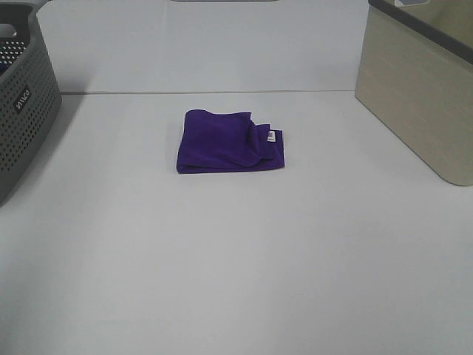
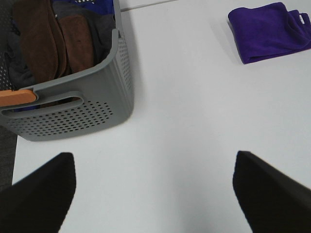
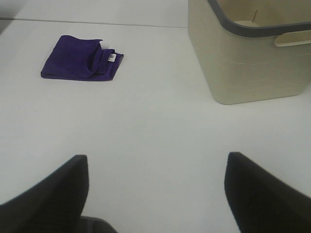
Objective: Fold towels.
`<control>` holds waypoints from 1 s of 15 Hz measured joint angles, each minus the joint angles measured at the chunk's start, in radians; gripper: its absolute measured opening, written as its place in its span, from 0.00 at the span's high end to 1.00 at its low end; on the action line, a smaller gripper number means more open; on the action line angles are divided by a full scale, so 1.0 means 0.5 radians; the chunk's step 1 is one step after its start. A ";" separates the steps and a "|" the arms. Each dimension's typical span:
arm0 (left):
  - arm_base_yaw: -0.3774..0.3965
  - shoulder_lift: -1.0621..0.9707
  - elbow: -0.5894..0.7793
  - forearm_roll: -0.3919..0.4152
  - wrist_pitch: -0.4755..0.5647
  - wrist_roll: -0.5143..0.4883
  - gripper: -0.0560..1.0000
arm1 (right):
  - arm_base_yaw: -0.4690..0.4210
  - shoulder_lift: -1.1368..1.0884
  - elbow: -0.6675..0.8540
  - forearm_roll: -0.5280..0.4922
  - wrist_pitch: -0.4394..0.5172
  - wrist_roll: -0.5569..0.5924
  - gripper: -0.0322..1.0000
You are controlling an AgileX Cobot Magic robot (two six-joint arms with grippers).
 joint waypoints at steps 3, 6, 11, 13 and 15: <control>0.000 -0.592 0.374 0.008 -0.006 0.000 0.18 | 0.000 -0.362 0.276 -0.076 -0.012 -0.050 0.23; 0.000 -0.974 0.606 -0.004 0.014 0.000 0.18 | 0.000 -0.372 0.472 -0.094 -0.094 -0.100 0.23; 0.000 -1.078 0.696 -0.106 0.010 0.000 0.19 | 0.000 -0.372 0.678 -0.090 -0.320 -0.110 0.23; 0.000 -1.078 0.696 -0.226 0.010 0.000 0.20 | 0.000 -0.372 0.678 -0.090 -0.320 -0.110 0.23; 0.000 -1.080 0.698 -0.222 0.002 -0.004 0.20 | 0.000 -0.372 0.678 -0.090 -0.320 -0.112 0.23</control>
